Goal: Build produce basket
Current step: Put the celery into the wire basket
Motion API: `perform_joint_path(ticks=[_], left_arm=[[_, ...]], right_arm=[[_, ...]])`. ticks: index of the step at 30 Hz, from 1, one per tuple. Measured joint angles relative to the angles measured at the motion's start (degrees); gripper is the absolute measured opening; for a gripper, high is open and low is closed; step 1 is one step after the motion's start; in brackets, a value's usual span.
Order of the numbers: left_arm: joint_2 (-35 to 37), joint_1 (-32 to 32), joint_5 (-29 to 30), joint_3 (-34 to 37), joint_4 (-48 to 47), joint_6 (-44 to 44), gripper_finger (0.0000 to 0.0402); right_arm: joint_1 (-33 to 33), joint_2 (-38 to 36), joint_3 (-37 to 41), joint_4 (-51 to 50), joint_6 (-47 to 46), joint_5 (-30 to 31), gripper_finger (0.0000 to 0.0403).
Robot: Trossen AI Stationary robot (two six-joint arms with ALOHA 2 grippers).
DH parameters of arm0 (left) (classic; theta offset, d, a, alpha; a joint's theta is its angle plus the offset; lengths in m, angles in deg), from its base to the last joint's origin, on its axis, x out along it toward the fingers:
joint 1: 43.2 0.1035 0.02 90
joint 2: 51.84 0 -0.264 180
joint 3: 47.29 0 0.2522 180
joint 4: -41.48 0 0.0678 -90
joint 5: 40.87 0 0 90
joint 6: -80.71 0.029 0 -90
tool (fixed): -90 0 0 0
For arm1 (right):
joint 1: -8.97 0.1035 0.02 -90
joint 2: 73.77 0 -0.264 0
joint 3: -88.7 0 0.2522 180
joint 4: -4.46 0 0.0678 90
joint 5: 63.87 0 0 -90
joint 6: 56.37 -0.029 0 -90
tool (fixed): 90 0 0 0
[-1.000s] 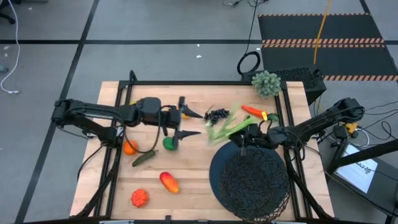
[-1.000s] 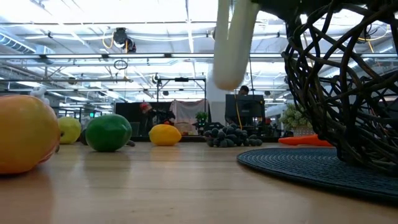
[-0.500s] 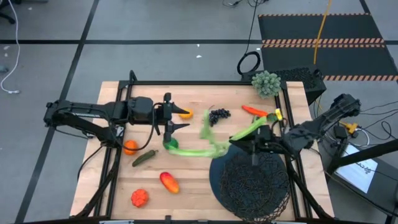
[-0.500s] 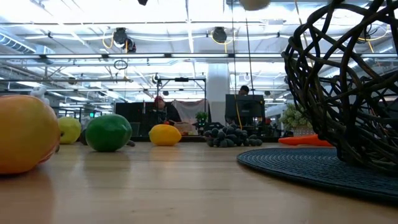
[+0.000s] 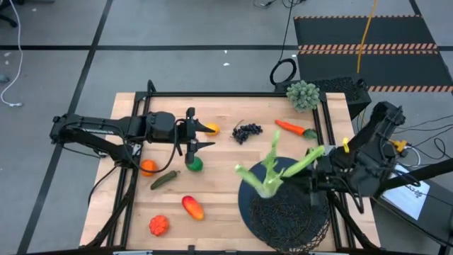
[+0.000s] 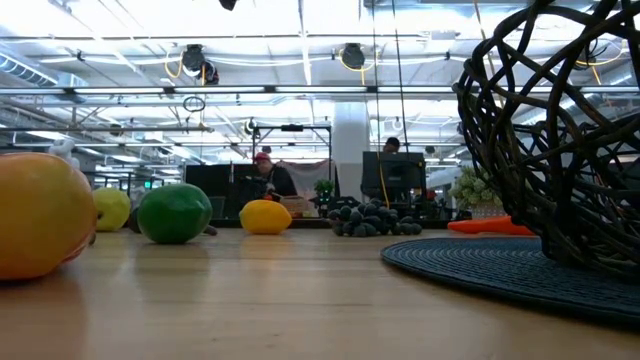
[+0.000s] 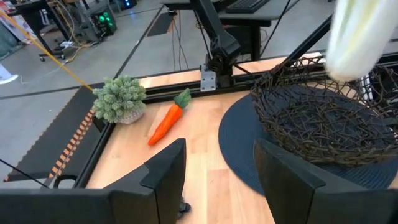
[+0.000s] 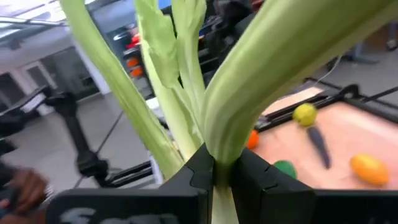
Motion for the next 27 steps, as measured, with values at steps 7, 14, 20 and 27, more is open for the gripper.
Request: perform_joint_path(ticks=[7, 14, 20, 27], left_arm=[[0.0, 0.02, 0.0, 0.0, 0.3, -0.11, 0.0188], [0.0, 0.02, 0.0, 0.0, 0.79, 0.66, 0.0189], [0.0, 0.0, -0.04, 0.0, 1.65, 0.26, 0.0189], [0.0, 0.0, -0.04, 0.0, 1.84, 0.28, 0.0189]], right_arm=[[5.16, 0.13, 0.0, -9.24, -11.52, 7.14, 0.0027], [7.22, 0.13, 0.51, -21.29, -27.56, 9.71, 0.0027], [7.15, 0.13, 6.2, -21.82, -36.35, 10.39, 0.0027], [7.2, -0.07, 13.36, -21.9, -47.13, 8.81, 0.0027]])
